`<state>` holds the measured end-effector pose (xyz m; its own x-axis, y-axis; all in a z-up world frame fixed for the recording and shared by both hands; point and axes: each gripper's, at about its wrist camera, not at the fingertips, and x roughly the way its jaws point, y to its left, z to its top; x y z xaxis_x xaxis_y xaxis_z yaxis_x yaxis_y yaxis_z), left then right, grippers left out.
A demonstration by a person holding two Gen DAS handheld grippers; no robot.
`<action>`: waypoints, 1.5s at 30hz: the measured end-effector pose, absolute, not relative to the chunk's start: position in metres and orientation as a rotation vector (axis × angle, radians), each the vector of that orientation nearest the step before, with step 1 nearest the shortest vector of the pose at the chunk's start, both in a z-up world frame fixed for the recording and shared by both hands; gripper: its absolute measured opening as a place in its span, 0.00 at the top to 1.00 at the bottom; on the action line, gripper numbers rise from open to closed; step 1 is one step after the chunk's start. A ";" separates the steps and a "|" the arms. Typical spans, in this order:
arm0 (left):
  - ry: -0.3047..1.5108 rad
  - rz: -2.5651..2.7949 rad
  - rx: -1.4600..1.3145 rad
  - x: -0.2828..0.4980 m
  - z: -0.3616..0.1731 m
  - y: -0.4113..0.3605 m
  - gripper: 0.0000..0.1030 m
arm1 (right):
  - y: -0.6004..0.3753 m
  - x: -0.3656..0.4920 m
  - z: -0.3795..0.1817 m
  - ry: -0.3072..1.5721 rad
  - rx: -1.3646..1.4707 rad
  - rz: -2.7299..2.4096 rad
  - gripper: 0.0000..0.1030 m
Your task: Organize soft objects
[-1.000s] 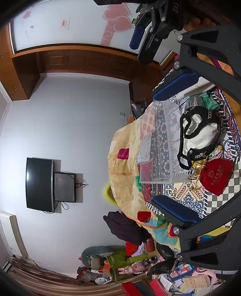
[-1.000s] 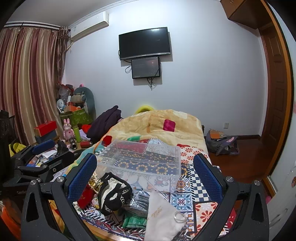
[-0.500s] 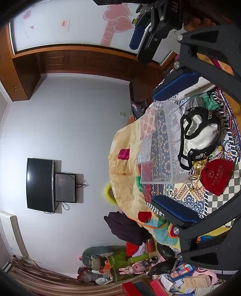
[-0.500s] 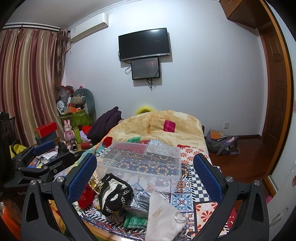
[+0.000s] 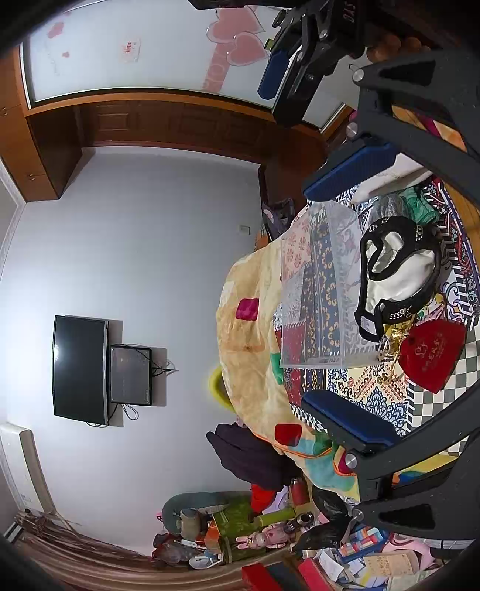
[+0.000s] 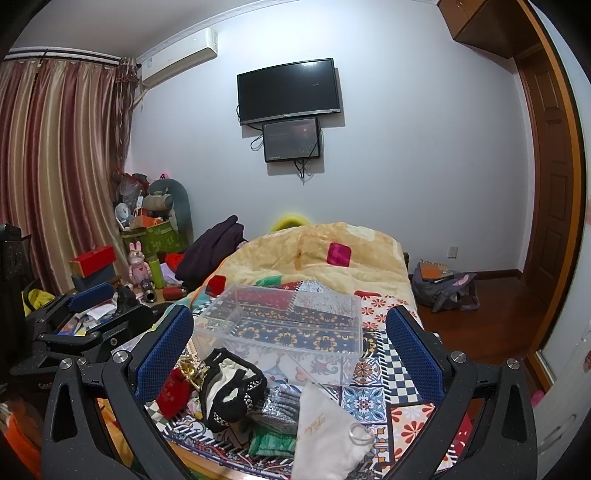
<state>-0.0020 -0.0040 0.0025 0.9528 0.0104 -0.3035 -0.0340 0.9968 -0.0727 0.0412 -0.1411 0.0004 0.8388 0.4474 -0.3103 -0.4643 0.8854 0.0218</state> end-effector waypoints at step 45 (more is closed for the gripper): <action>0.442 0.052 -0.090 0.020 -0.036 0.026 0.14 | -0.161 0.071 -0.037 0.503 -0.006 0.454 0.06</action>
